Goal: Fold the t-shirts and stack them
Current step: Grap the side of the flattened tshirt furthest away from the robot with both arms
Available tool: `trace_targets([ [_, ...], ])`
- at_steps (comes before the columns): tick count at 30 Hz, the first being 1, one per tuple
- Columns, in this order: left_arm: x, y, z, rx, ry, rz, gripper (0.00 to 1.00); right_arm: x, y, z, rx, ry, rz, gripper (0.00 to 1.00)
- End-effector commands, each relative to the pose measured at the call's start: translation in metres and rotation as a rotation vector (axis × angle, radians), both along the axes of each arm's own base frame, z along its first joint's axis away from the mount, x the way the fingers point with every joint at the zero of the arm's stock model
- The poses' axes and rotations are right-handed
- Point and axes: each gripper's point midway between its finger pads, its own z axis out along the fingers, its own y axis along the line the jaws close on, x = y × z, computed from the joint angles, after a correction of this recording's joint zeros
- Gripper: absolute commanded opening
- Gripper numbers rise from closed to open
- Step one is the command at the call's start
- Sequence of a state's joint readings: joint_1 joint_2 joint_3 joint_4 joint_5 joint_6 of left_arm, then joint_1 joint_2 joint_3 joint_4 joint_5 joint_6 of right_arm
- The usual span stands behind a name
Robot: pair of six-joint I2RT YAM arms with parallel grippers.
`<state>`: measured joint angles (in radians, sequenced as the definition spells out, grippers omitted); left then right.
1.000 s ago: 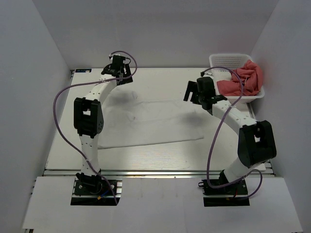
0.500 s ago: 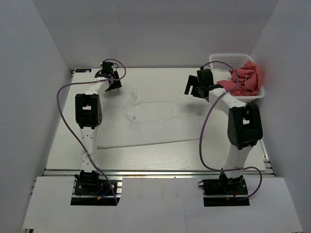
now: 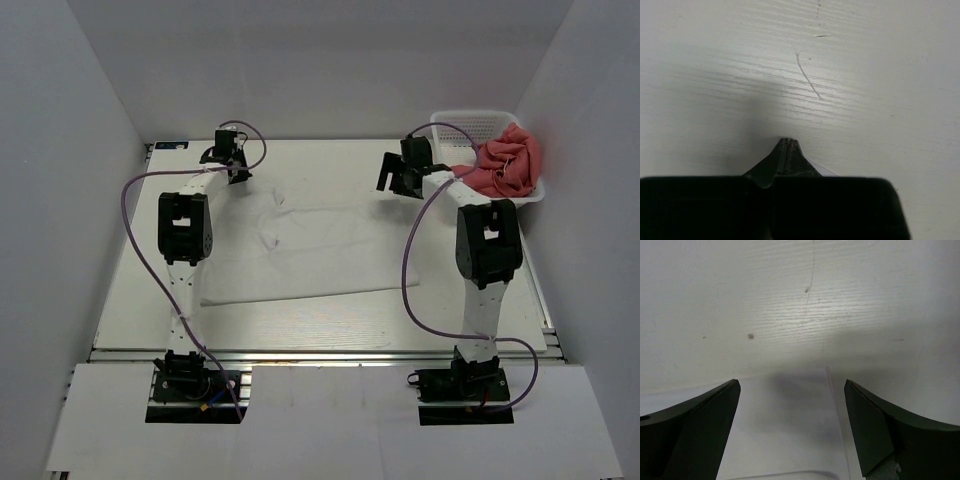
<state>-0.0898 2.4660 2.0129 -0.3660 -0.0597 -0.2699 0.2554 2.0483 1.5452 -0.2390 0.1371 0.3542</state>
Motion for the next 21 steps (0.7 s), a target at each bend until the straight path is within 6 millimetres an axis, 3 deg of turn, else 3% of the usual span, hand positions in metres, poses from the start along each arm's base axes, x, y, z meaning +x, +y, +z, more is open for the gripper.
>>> trace_targets([
  [1,-0.018,-0.005,-0.009,-0.011,0.040,-0.031,0.00,0.015,-0.003,0.000,-0.023,-0.009,-0.006,0.90],
  [3,-0.023,-0.003,-0.007,-0.004,0.033,-0.023,0.00,0.016,-0.003,-0.014,-0.026,0.017,-0.023,0.89],
  [4,-0.017,-0.003,0.010,-0.001,-0.019,-0.030,0.00,0.017,-0.004,-0.018,-0.026,0.026,-0.031,0.89],
  [6,-0.020,-0.002,0.016,0.014,-0.045,-0.045,0.00,0.020,-0.007,-0.029,-0.037,0.041,-0.056,0.88],
  [8,-0.019,-0.006,0.025,0.024,-0.081,-0.053,0.00,0.025,-0.007,-0.028,-0.037,0.032,-0.065,0.81],
  [9,-0.016,-0.006,0.038,0.022,-0.110,-0.053,0.00,0.024,-0.007,-0.038,-0.042,0.054,-0.073,0.78],
  [11,-0.019,-0.005,0.036,0.029,-0.109,-0.059,0.00,0.023,-0.007,-0.041,-0.034,0.069,-0.076,0.69],
  [12,-0.017,-0.006,0.045,0.027,-0.130,-0.059,0.00,0.021,-0.006,-0.047,-0.032,0.081,-0.075,0.64],
  [13,-0.019,-0.005,0.048,0.027,-0.132,-0.059,0.00,0.021,-0.005,-0.049,-0.030,0.086,-0.071,0.45],
  [15,-0.019,-0.007,0.054,0.027,-0.147,-0.071,0.00,0.021,-0.001,-0.050,-0.023,0.084,-0.061,0.31],
  [16,-0.020,-0.008,0.060,0.020,-0.163,-0.078,0.00,0.023,-0.002,-0.048,-0.024,0.077,-0.056,0.17],
  [19,-0.026,-0.010,0.067,0.011,-0.179,-0.087,0.00,0.029,0.002,-0.033,-0.019,0.039,-0.027,0.00],
  [21,-0.029,-0.013,0.085,0.022,-0.211,-0.093,0.00,0.029,0.004,-0.026,-0.017,0.026,-0.011,0.00],
])
